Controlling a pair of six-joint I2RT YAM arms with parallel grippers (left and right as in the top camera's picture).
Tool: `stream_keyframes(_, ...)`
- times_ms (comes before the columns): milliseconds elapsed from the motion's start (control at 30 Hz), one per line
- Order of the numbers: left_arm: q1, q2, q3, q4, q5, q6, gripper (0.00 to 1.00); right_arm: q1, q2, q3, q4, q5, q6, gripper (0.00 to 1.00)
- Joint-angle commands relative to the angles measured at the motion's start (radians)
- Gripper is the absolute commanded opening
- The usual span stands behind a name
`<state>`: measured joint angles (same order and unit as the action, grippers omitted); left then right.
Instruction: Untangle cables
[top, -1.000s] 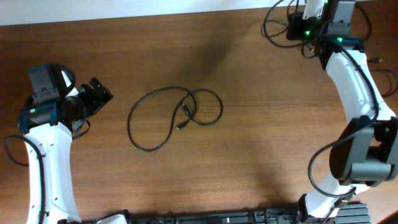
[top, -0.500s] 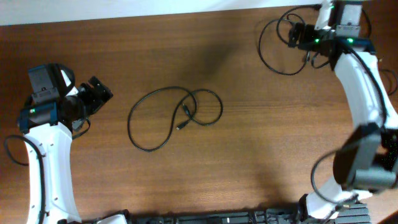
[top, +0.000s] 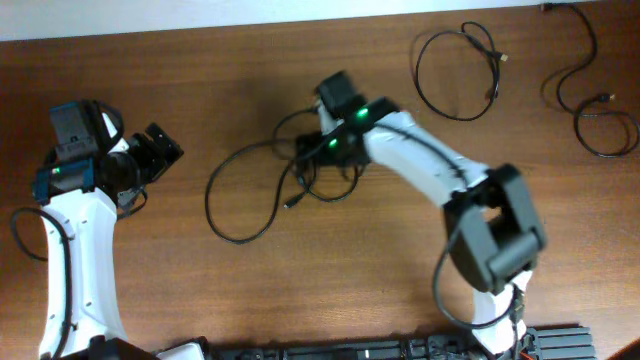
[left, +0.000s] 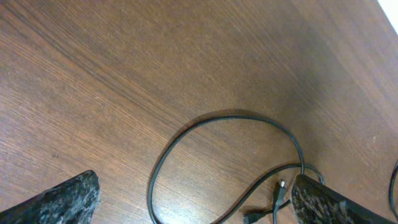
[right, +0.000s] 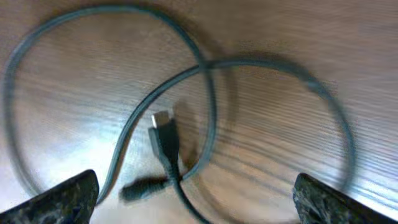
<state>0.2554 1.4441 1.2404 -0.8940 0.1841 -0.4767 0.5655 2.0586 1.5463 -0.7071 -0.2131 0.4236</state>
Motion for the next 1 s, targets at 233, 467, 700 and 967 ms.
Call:
stream_keyframes(233,0.0,0.005,-0.004,-0.013,0.007,-0.009,0.99,0.256,0.114,-0.005,0.043,0.427,0.356,0.99)
stream_keyframes(467,0.0,0.005,-0.004,-0.021,0.007,-0.008,0.99,0.275,0.205,-0.005,0.045,0.345,0.361,0.06)
stream_keyframes(700,0.001,0.005,-0.004,-0.021,0.007,-0.009,0.99,0.091,0.051,0.017,-0.139,0.277,0.31,0.04)
stream_keyframes(967,0.001,0.005,-0.004,-0.021,0.007,-0.009,0.99,-0.163,-0.346,0.016,-0.637,0.459,0.31,0.04)
